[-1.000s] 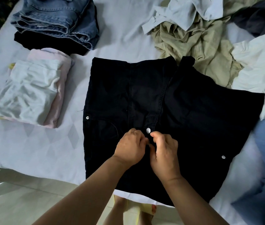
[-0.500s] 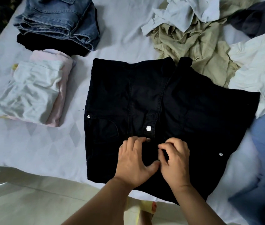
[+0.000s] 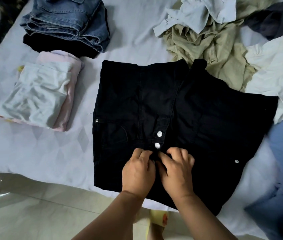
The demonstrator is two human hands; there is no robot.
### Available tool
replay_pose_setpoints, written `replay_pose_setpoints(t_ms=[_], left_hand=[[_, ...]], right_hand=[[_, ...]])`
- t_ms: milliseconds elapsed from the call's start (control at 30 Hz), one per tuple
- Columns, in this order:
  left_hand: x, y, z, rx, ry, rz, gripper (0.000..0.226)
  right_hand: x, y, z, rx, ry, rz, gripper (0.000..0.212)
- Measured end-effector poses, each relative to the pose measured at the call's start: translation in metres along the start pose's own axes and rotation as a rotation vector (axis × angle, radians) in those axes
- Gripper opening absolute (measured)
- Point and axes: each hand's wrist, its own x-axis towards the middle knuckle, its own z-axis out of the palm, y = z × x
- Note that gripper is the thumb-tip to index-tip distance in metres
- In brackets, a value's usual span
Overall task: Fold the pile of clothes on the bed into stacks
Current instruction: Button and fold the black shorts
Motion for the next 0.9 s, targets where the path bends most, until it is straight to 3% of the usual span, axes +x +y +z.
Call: replay_pose_setpoints(t_ms=[100, 300, 400, 500, 700, 900], left_hand=[[0.002, 0.002, -0.004, -0.040, -0.030, -0.116, 0.020], [0.008, -0.003, -0.010, -0.113, 0.061, -0.203, 0.017], [0.012, -0.008, -0.014, -0.139, 0.052, -0.220, 0.015], [0.015, -0.006, -0.015, -0.153, 0.022, -0.156, 0.016], [0.012, -0.005, -0.014, -0.197, -0.043, 0.000, 0.017], [0.009, -0.009, -0.014, -0.199, -0.051, 0.057, 0.019]], right_hand=[[0.004, -0.005, 0.001, 0.031, 0.020, 0.063, 0.018], [0.009, -0.018, 0.009, 0.101, 0.039, 0.161, 0.018], [0.012, -0.022, 0.013, 0.093, 0.004, 0.193, 0.027], [0.012, -0.023, 0.010, 0.119, -0.024, 0.188, 0.031], [0.002, -0.021, -0.005, 0.304, 0.005, 0.195, 0.011], [-0.006, -0.025, -0.007, 0.539, 0.020, 0.235, 0.012]])
